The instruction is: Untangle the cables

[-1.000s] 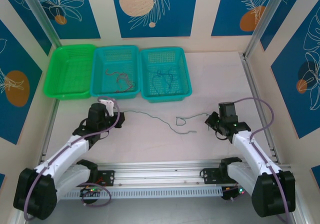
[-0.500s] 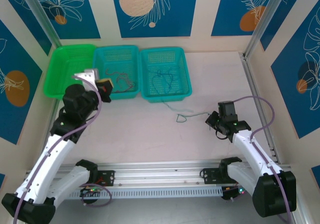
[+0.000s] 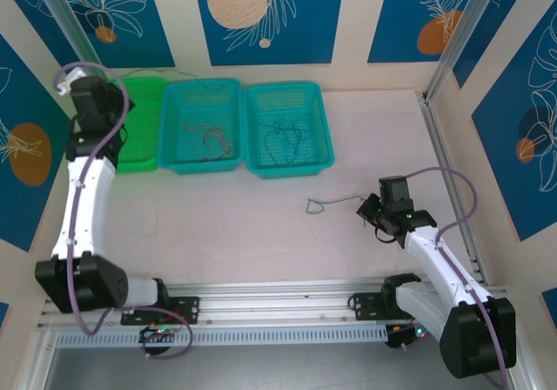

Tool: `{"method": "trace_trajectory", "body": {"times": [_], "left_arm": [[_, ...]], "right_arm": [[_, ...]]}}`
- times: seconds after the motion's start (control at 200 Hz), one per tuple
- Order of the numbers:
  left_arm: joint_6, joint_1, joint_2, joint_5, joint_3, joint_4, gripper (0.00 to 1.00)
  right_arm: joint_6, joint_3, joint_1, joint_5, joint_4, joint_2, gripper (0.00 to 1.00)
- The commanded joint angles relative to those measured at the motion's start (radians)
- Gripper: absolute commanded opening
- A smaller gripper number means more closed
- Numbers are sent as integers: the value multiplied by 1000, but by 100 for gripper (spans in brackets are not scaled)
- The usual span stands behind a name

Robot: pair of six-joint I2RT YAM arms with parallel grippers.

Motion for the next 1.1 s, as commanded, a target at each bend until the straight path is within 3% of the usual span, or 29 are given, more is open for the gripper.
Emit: {"method": "trace_trajectory", "body": {"times": [0.0,0.185,0.415,0.5,0.545,0.64,0.73,0.83,0.975,1.095], "left_arm": [[-180,105,53,-7,70,-69,0],[-270,221,180,50,88,-85,0],[-252,287,438,214,125,-113,0],[-228,294,489,216,118,-127,0],[-218,293,488,214,90,-101,15],[-213,292,454,213,18,-28,57],[-197,290,419,208,-14,-7,77],[-173,287,366,200,-37,-2,90],[-167,262,232,214,-81,28,90],[-123,175,108,224,-90,42,90]], "right_arm": [[9,37,8,-18,-11,6,0],[-7,67,8,-22,-18,41,0],[4,91,9,-22,-32,48,0],[1,96,13,-22,-55,37,0],[2,94,14,-21,-61,28,0],[9,81,17,-22,-62,8,0],[15,78,17,-28,-59,3,0],[19,81,18,-36,-54,7,0],[18,85,24,-43,-51,7,0],[12,88,30,-71,-41,10,0]]}}
